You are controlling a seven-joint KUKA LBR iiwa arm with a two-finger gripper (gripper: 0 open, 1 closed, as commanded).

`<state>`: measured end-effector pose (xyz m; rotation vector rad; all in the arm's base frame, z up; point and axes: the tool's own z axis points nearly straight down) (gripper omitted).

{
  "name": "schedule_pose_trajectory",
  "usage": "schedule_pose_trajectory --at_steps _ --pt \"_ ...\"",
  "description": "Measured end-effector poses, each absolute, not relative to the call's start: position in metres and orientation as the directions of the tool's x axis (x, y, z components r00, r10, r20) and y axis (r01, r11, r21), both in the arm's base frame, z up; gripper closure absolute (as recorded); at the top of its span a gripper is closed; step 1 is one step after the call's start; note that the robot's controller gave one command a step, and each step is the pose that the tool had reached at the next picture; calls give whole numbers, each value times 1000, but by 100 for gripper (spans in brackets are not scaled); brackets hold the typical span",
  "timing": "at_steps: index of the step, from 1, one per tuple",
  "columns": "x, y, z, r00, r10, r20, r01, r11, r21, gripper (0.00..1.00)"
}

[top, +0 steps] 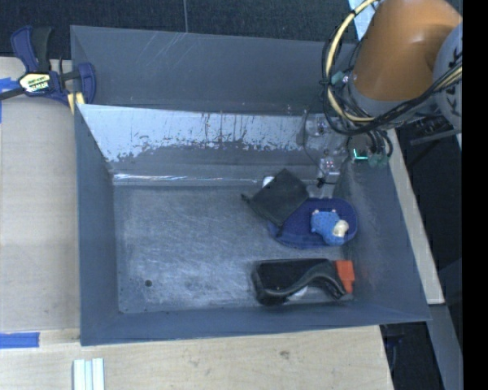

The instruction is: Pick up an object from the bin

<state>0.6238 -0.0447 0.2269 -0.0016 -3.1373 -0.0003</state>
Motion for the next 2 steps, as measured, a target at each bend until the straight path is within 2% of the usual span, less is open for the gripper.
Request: schedule_pose_trajectory --at_steps 1,2 --pt "545 -107 123 -998 -55 8 -55 998 -1 0" --pt "575 -66 73 -998 -68 -16 -68 998 -4 0"
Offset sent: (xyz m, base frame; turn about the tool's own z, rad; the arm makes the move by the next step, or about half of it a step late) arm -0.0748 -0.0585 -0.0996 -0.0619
